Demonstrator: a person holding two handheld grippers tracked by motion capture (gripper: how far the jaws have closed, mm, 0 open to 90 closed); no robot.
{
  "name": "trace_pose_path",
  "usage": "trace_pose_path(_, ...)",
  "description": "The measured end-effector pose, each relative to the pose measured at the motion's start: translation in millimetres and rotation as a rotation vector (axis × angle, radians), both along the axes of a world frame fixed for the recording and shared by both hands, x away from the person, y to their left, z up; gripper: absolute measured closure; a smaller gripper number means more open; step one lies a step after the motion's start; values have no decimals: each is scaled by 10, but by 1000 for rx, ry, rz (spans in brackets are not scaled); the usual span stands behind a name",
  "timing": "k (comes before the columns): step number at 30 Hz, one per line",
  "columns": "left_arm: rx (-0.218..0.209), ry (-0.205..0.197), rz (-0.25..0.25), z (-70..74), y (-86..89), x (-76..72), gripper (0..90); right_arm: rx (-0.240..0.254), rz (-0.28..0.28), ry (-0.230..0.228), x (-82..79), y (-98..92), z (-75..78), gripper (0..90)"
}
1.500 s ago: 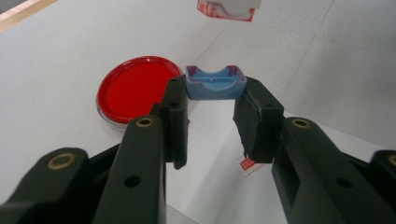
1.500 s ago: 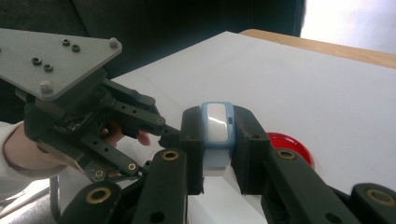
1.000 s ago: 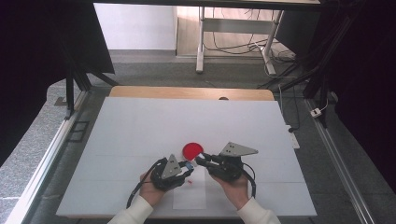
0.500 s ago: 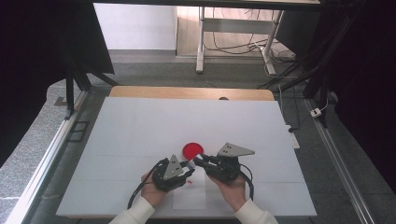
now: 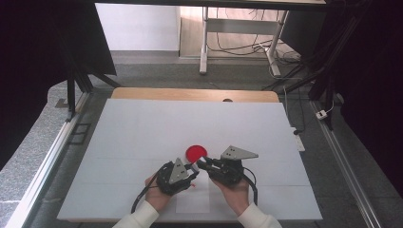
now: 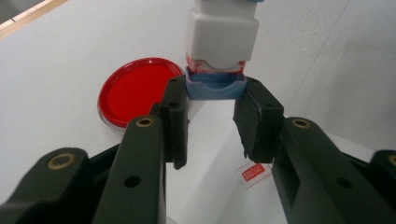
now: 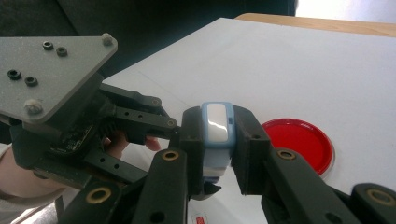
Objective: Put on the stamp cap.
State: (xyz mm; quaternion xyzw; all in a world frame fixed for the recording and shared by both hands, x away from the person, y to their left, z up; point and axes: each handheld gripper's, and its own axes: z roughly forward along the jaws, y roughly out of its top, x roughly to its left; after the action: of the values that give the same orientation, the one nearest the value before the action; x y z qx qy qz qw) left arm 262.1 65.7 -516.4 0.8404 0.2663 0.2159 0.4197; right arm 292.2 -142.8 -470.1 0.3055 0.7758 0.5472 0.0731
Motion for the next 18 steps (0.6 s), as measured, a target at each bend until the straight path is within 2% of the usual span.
trace_pose_path(18, 1, -7, 3, 2, -9, -11, 651, 6, -8, 15, 1, 10, -17, 750)
